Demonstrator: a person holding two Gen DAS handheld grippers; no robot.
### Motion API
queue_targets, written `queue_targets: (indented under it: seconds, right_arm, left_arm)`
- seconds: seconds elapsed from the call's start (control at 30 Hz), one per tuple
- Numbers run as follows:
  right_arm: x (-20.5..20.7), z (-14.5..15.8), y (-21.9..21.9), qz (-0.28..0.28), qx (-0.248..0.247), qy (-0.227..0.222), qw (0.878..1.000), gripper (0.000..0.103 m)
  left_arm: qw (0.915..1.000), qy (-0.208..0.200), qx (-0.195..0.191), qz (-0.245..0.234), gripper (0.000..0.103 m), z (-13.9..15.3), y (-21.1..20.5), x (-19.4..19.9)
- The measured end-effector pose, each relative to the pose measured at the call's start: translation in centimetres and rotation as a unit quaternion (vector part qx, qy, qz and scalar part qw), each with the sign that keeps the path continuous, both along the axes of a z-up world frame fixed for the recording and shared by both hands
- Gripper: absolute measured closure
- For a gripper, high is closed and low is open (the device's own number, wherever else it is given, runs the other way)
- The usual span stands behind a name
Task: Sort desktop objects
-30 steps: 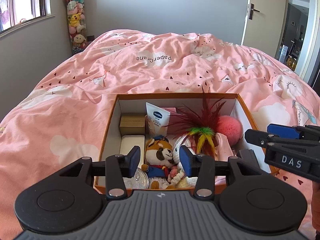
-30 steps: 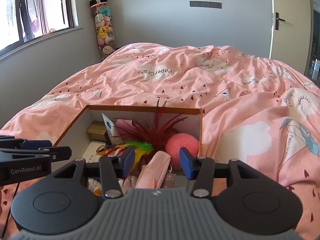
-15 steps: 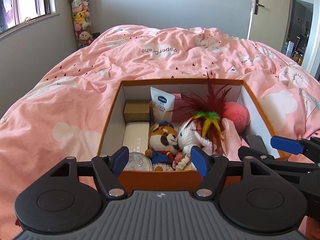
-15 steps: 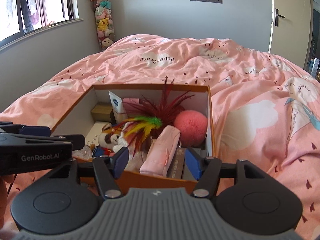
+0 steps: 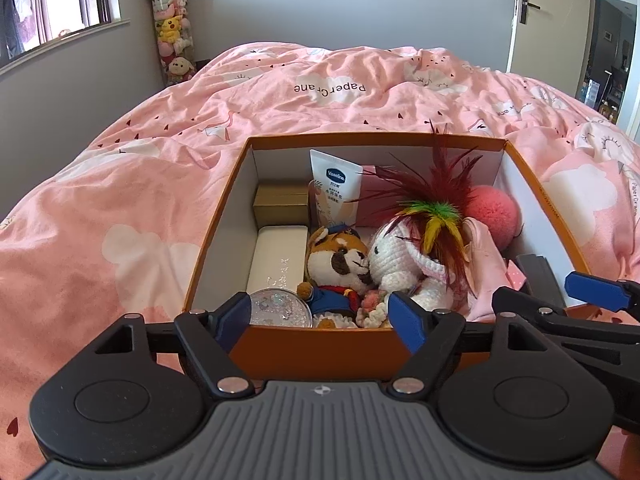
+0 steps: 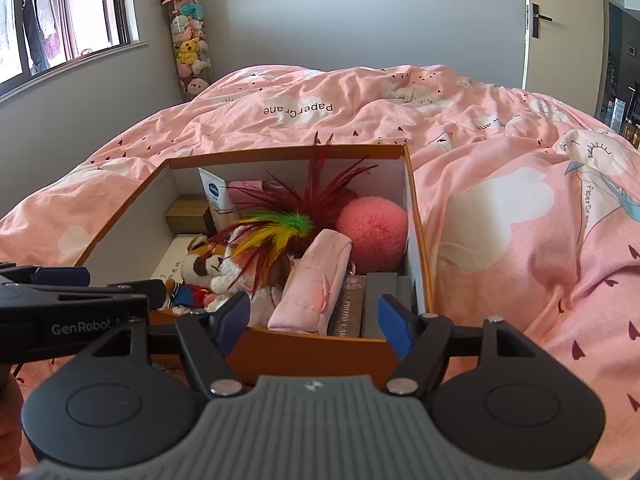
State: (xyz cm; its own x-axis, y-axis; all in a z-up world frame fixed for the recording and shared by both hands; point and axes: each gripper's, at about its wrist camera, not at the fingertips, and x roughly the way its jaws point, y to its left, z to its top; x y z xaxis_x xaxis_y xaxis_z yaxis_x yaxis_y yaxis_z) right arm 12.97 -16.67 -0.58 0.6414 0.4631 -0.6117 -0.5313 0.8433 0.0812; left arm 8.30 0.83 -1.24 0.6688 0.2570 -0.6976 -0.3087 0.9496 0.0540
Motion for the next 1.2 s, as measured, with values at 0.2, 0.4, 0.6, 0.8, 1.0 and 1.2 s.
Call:
queue_targets:
  seconds: [0.2, 0.4, 0.6, 0.8, 1.0, 1.2]
  right_arm:
    - [0.15, -0.46, 0.01, -0.003, -0.003, -0.003, 1.0, 0.026]
    - [0.38, -0.62, 0.0, -0.005, -0.004, -0.003, 1.0, 0.023]
    - [0.39, -0.61, -0.02, -0.005, -0.004, -0.003, 1.0, 0.023]
    - [0.45, -0.65, -0.03, -0.005, -0.005, -0.003, 1.0, 0.023]
    - [0.4, -0.67, -0.11, -0.008, -0.006, -0.004, 1.0, 0.022]
    - [0.4, -0.69, -0.12, -0.009, -0.007, -0.004, 1.0, 0.022]
  left_arm:
    - [0.9999, 0.004, 0.011, 0.005, 0.013, -0.49, -0.03, 0.27]
    - [0.9999, 0.005, 0.012, 0.006, 0.013, -0.59, 0.0, 0.38]
    - [0.9999, 0.005, 0.012, 0.006, 0.013, -0.59, -0.01, 0.39]
    - [0.9999, 0.005, 0.012, 0.005, 0.013, -0.59, 0.0, 0.39]
    - [0.9999, 0.005, 0.012, 0.005, 0.013, -0.56, -0.04, 0.42]
    - [0.9999, 0.005, 0.012, 0.005, 0.013, -0.52, -0.04, 0.41]
